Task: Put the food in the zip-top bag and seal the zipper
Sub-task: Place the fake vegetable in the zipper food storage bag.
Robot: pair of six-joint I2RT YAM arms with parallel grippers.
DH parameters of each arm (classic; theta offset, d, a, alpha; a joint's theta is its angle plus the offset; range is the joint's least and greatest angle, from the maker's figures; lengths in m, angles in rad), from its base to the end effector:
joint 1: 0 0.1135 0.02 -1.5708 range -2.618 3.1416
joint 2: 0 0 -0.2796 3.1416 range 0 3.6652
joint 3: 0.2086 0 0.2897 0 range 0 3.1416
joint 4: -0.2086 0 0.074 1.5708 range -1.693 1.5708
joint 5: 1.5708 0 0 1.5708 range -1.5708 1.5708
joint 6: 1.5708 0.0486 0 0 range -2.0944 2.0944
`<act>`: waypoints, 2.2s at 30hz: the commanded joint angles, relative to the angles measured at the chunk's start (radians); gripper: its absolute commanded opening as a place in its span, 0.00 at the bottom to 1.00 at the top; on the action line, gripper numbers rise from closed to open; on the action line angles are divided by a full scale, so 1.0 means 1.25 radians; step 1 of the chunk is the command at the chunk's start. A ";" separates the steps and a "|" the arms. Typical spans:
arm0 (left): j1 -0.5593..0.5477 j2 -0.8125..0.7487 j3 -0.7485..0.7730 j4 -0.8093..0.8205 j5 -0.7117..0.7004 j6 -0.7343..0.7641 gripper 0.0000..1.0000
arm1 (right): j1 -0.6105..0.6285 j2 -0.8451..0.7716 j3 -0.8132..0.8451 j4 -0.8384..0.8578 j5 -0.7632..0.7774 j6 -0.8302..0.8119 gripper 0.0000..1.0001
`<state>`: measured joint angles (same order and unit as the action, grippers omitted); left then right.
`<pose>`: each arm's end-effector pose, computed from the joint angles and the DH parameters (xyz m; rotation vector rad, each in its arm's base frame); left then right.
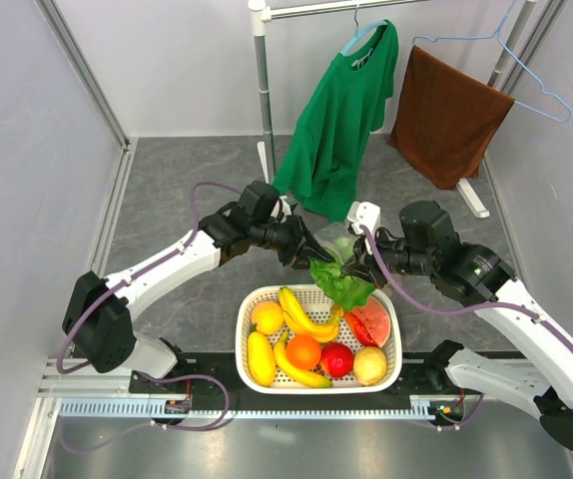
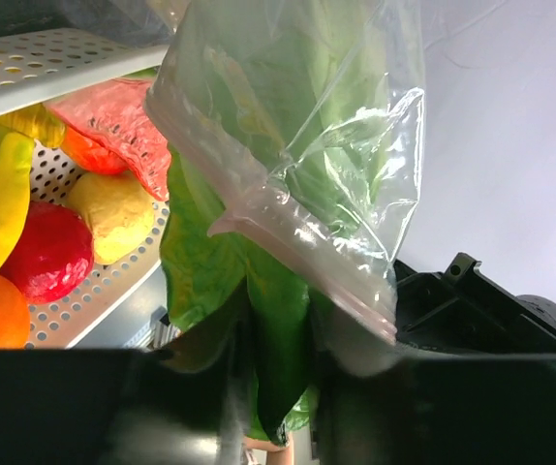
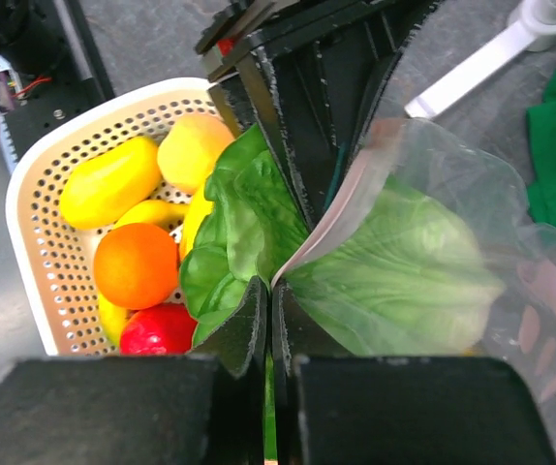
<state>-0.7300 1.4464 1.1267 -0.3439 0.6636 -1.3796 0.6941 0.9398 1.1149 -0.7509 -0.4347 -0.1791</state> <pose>0.2495 -0.2635 0.2897 0.4139 -2.5911 1.5371 0.1581 0.1582 0.3834 -1.1526 1.8550 0.7630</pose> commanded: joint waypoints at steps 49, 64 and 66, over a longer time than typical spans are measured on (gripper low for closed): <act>-0.019 -0.125 -0.283 0.535 -0.293 0.211 0.40 | -0.186 0.047 0.141 0.217 -0.108 0.538 0.00; -0.019 -0.219 -0.350 0.467 -0.250 0.232 0.41 | -0.194 0.040 0.127 0.226 -0.106 0.526 0.00; -0.019 -0.221 -0.354 0.465 -0.271 0.234 0.41 | -0.193 0.041 0.127 0.234 -0.114 0.535 0.00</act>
<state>-0.7486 1.2236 0.6910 0.2325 0.3492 -1.1393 0.4576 1.0077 1.2446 -0.5304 -0.5468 0.4751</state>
